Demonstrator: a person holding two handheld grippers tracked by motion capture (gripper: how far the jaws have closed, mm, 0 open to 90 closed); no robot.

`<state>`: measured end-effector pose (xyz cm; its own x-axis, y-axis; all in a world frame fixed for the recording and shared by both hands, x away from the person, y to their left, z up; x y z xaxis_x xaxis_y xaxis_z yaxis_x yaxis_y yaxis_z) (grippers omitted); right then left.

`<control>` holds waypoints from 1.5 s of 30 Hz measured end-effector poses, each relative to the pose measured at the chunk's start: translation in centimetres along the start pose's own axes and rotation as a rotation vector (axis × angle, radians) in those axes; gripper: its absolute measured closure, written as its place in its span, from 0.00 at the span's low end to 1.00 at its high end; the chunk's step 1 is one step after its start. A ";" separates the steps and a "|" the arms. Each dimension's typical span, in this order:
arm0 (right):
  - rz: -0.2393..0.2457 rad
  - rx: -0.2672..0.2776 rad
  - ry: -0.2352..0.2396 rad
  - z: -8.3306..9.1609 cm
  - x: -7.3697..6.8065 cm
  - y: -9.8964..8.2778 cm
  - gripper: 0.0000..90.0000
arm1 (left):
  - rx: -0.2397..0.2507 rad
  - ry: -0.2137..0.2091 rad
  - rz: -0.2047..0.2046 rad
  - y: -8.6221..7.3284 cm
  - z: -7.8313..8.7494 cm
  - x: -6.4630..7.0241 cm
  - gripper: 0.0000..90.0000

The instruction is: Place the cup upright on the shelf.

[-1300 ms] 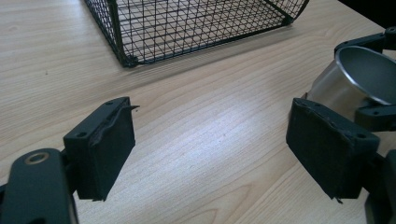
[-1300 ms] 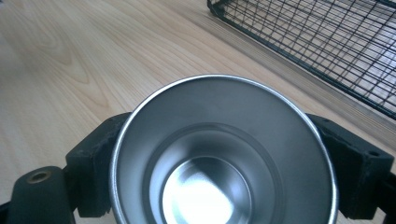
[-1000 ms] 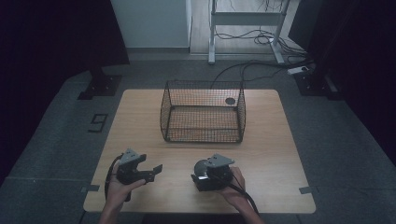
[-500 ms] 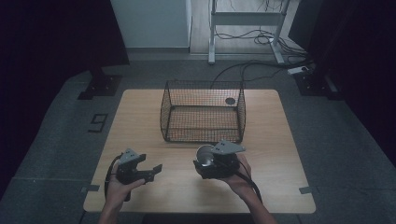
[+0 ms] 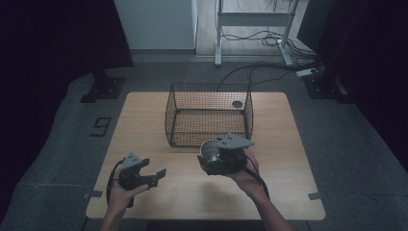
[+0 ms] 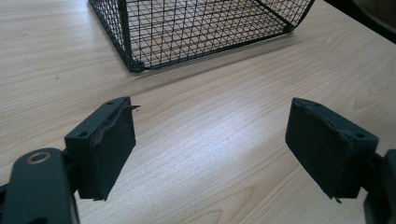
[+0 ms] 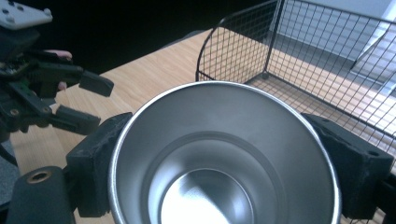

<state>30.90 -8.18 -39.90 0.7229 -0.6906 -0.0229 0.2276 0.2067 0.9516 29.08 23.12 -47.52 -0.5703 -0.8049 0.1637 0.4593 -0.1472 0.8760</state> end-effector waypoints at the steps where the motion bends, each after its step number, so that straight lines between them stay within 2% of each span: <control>1: 0.001 0.004 0.001 0.0 0.0 0.2 0.15 | 0.000 0.000 0.000 0.0 0.0 0.0 0.18; 14: -0.006 0.041 -0.002 -0.3 1.0 3.5 0.15 | -0.005 -0.002 -0.003 0.0 -0.1 0.2 0.18; 25: -0.015 0.035 -0.005 -1.2 2.1 4.7 0.15 | -0.008 -0.005 -0.007 0.0 -0.2 0.2 0.18; 45: -0.058 0.013 -0.069 -2.9 5.2 5.5 0.15 | -0.008 -0.002 -0.004 0.0 -0.1 0.1 0.18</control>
<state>37.86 -8.61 -35.65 0.6618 -0.7475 -0.0577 0.2595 0.1562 0.9530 29.07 22.98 -47.59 -0.5738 -0.8030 0.1611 0.4620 -0.1549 0.8732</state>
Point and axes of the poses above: each handheld gripper's, and its own axes: z roughly backward along the jaws, y roughly out of its top, x roughly to its right, the point moved 1 cm from there along -z, roughly forward along the jaws, and after that the axes turned 8 degrees about x, right-handed, at the moved point
